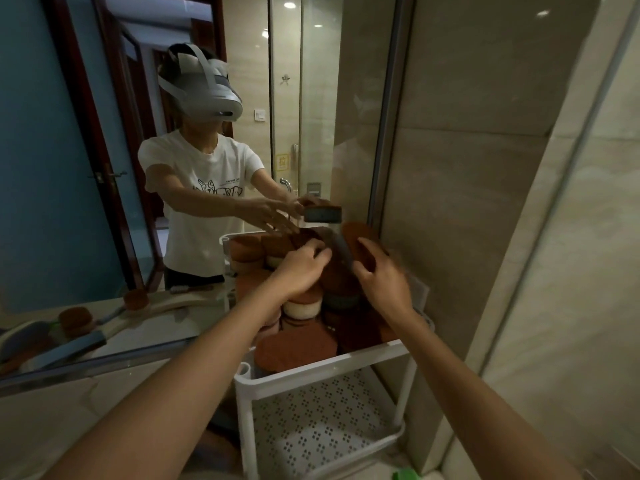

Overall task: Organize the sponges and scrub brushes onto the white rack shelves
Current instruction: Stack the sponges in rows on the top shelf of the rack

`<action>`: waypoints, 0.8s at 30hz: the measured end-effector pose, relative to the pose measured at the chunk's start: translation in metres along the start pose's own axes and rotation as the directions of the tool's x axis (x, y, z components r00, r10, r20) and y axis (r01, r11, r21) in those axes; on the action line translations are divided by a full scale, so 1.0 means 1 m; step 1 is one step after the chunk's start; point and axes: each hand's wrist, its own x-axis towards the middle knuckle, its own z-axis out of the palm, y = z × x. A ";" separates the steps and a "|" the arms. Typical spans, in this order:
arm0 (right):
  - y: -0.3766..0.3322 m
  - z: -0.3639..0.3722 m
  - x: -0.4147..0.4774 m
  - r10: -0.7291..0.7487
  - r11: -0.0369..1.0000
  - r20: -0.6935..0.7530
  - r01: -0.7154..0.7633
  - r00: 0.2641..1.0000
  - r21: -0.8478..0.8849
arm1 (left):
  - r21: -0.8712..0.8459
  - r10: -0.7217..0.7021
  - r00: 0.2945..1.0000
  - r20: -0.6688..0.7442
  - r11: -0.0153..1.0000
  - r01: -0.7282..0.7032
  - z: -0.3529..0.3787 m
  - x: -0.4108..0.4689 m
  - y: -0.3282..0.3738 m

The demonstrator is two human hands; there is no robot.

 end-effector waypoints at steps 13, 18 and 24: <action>0.024 0.013 0.015 0.177 0.962 0.170 -0.134 0.969 -0.237 | 0.658 0.010 0.953 0.304 0.721 -0.217 0.013 -0.008 -0.033; 0.027 0.013 0.014 0.225 0.960 0.249 -0.170 0.942 -0.222 | 0.656 0.008 0.951 0.310 0.722 -0.220 0.014 -0.010 -0.035; 0.023 0.011 0.003 0.245 0.957 0.284 -0.185 0.927 -0.222 | 0.655 0.005 0.953 0.302 0.726 -0.211 0.015 -0.011 -0.033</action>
